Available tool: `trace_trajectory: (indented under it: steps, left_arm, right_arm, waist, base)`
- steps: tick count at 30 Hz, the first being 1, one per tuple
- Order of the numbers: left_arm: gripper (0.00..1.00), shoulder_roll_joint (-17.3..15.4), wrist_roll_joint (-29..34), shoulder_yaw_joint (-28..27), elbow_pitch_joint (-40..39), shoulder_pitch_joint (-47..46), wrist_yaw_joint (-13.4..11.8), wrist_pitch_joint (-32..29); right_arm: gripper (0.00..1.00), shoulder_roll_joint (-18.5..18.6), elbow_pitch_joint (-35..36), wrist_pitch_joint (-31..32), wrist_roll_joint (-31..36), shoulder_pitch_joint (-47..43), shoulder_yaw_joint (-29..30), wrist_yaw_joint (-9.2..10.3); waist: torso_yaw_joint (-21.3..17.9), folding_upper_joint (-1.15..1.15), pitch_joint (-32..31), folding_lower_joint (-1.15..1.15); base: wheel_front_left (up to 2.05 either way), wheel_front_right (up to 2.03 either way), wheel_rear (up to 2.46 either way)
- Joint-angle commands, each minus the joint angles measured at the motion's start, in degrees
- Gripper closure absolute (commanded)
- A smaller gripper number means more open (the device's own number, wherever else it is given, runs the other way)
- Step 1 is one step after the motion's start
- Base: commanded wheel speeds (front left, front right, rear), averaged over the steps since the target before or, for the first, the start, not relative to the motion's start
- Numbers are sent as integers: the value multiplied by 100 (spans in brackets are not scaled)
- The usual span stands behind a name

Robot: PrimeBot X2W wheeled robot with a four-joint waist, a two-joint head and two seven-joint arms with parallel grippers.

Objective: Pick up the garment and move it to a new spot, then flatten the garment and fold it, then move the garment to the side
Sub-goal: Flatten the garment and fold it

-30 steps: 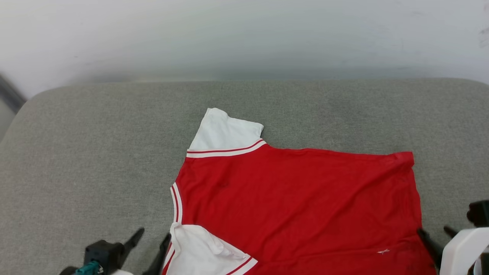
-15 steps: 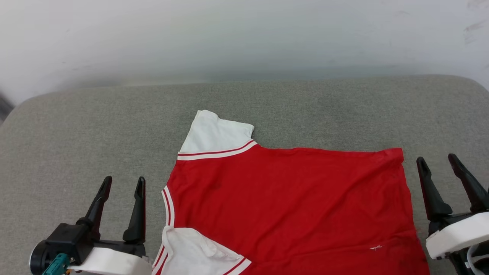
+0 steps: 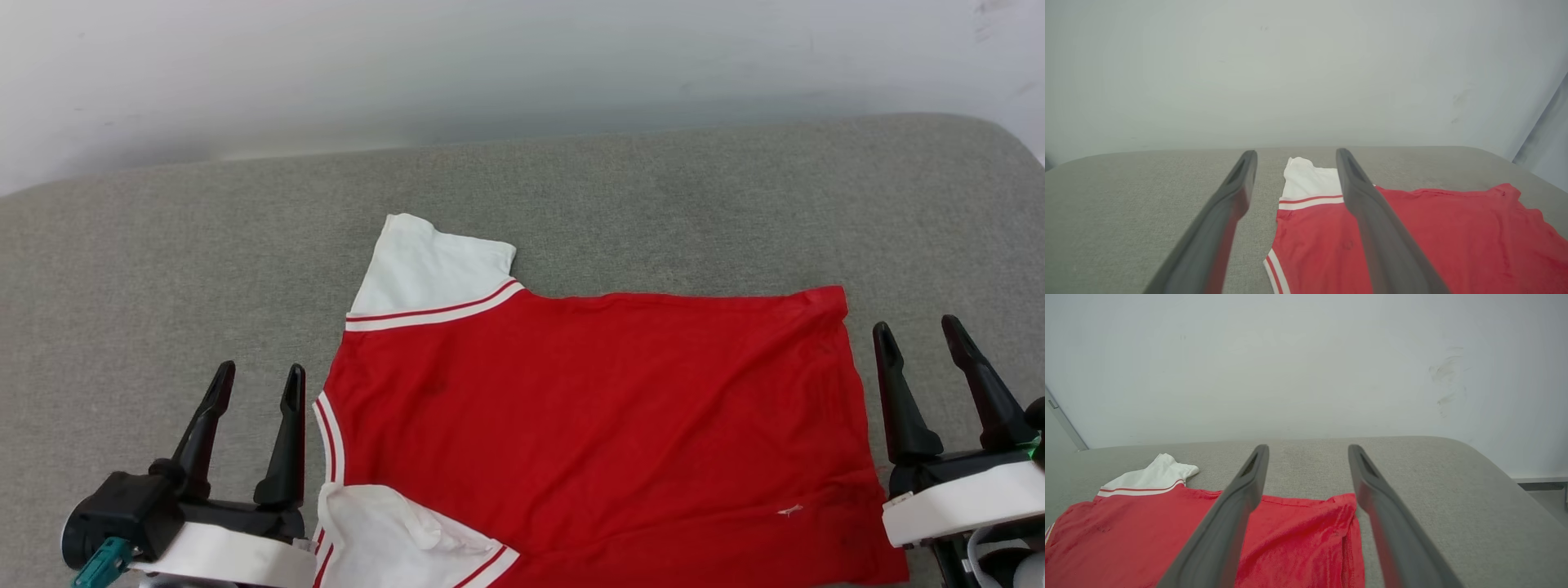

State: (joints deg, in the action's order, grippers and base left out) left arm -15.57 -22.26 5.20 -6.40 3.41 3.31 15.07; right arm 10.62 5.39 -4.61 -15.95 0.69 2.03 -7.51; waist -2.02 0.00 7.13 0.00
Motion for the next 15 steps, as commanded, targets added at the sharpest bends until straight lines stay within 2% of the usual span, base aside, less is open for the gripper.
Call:
trace_trajectory:
  steps: [1,3,7,10,15]
  left_arm:
    - [0,27,49,-56,32,-122,91,12]
    - [0,-44,91,-68,99,-255,195,12]
    - [0,-398,88,108,283,-733,328,-142]
    - [0,-805,14,290,362,-1300,377,-627]
    - [0,-1481,-472,758,624,-2510,407,-1764]
  right_arm:
    - [0,-42,4,-34,28,63,2,4]
    - [0,-64,18,-10,72,105,-11,4]
    - [0,-101,90,13,95,219,-32,4]
    - [0,-142,139,31,120,317,-52,4]
    - [0,-239,201,16,168,479,-154,4]
  waist:
    - [-61,0,84,0]
    - [-115,0,170,0]
    - [-255,0,413,0]
    - [-385,0,639,0]
    - [-639,0,1089,0]
  base:
    - [0,0,0]
    - [0,0,0]
    - [0,0,0]
    - [0,0,0]
    - [0,0,0]
